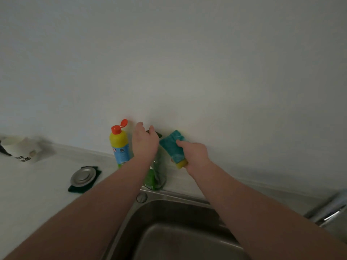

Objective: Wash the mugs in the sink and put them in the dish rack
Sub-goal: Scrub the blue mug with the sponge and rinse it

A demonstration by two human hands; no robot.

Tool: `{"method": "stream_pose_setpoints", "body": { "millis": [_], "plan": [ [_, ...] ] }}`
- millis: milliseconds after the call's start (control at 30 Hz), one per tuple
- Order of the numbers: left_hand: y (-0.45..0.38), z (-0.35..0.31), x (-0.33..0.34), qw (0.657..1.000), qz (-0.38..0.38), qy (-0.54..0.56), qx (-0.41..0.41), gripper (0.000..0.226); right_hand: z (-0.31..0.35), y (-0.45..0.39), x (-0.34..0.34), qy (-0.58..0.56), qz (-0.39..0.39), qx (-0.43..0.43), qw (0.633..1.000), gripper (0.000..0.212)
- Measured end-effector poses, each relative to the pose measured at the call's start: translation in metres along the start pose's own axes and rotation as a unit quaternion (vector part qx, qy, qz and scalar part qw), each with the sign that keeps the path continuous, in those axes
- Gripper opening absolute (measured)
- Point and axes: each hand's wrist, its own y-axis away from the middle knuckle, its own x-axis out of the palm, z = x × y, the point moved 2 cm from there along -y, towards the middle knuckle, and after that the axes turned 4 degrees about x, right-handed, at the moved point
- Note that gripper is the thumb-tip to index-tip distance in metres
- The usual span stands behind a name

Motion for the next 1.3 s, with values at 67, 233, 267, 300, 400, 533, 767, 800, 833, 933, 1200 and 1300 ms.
{"method": "stream_pose_setpoints", "body": {
  "millis": [67,233,267,300,400,533,767,800,833,933,1200,1300],
  "plan": [
    [0.000,0.005,0.001,0.998,0.021,0.038,-0.035,0.039,0.002,-0.001,0.003,0.003,0.000,-0.001,1.000,0.018],
    [-0.004,0.010,0.000,0.996,0.034,0.080,-0.036,0.022,0.003,-0.006,0.009,0.011,0.003,-0.004,1.000,0.017],
    [-0.004,0.011,0.000,0.995,0.034,0.083,-0.035,0.023,0.003,-0.007,0.009,0.011,0.003,-0.003,1.000,0.016],
    [-0.004,0.012,-0.001,0.995,0.031,0.084,-0.031,0.023,0.002,-0.008,0.010,0.010,0.003,-0.002,1.000,0.016],
    [-0.005,0.015,-0.002,0.997,0.017,0.070,-0.011,0.025,0.001,-0.009,0.012,0.010,0.009,0.000,1.000,0.016],
    [-0.006,0.014,-0.001,0.998,0.019,0.058,-0.002,0.028,0.002,-0.010,0.012,0.008,0.009,0.001,1.000,0.016],
    [-0.005,0.015,0.000,0.998,0.022,0.062,0.005,0.028,0.002,-0.010,0.009,0.021,0.006,0.002,1.000,0.017],
    [-0.005,0.014,-0.001,0.998,0.025,0.058,0.006,0.028,0.003,-0.010,0.008,0.021,0.004,0.002,1.000,0.017],
    [-0.005,0.013,-0.001,0.998,0.028,0.056,0.007,0.028,0.004,-0.009,0.008,0.020,0.003,0.001,1.000,0.017],
    [-0.004,0.011,0.001,0.997,0.029,0.065,0.001,0.028,0.004,-0.009,0.007,0.022,0.001,-0.005,1.000,0.018],
    [-0.003,0.014,-0.002,0.997,0.034,0.074,0.002,0.029,0.005,-0.009,0.007,0.025,0.002,-0.004,1.000,0.021],
    [-0.003,0.015,-0.001,0.996,0.037,0.079,-0.003,0.029,0.005,-0.009,0.007,0.026,0.004,-0.002,1.000,0.021]
  ]
}}
